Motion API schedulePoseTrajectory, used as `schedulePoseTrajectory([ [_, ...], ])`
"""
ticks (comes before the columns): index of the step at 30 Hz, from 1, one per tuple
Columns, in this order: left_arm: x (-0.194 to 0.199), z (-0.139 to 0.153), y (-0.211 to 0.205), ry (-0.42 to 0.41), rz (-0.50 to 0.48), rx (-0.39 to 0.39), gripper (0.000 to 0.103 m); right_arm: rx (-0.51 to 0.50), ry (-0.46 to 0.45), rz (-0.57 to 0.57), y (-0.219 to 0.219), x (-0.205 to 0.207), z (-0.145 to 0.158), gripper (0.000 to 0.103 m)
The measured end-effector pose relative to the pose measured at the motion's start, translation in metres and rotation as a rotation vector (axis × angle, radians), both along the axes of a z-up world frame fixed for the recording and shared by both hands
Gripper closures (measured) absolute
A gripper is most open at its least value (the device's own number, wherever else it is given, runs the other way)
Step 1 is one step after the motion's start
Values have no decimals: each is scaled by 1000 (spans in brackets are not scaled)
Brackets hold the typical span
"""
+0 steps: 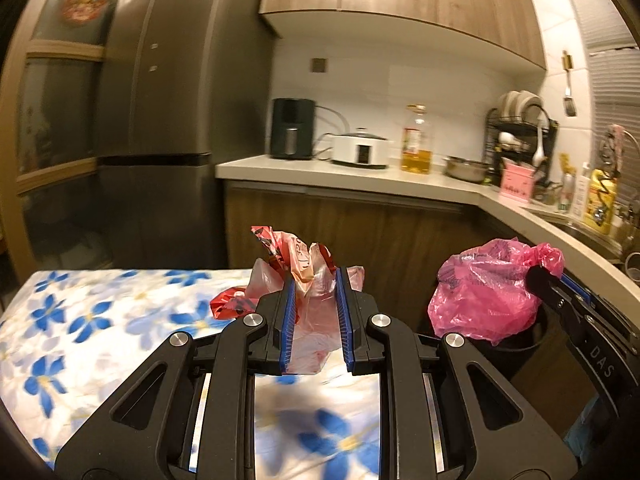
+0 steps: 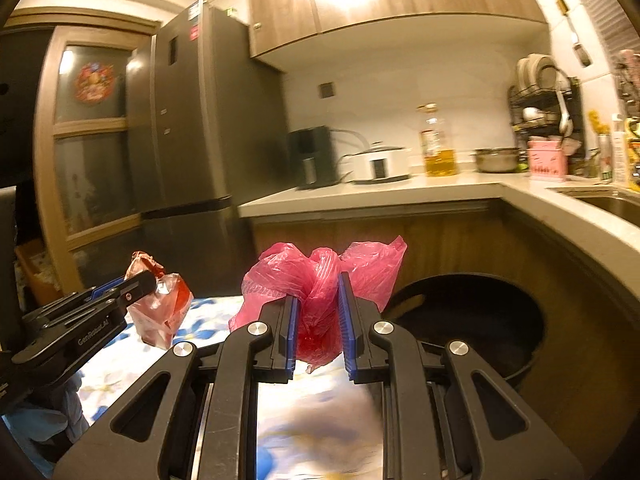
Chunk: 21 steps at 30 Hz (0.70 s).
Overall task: Collect trash
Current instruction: 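Carry the red-and-clear bag and pink bag over the black bin with both tools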
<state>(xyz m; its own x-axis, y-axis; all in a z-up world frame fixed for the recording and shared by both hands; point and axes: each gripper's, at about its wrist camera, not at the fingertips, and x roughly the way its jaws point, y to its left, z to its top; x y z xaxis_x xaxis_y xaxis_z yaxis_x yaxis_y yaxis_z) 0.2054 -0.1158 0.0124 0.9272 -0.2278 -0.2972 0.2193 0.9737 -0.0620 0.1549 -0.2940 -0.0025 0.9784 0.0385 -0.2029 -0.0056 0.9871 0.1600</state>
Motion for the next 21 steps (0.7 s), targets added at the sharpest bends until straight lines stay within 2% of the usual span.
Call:
schedulePoseTrajectory([
  [12, 22, 1, -107, -23, -190, 25, 85, 27, -17, -189, -80, 0, 7, 84],
  [21, 39, -5, -148, -9, -262, 4, 85, 37, -21, -244, -106, 4, 4, 84],
])
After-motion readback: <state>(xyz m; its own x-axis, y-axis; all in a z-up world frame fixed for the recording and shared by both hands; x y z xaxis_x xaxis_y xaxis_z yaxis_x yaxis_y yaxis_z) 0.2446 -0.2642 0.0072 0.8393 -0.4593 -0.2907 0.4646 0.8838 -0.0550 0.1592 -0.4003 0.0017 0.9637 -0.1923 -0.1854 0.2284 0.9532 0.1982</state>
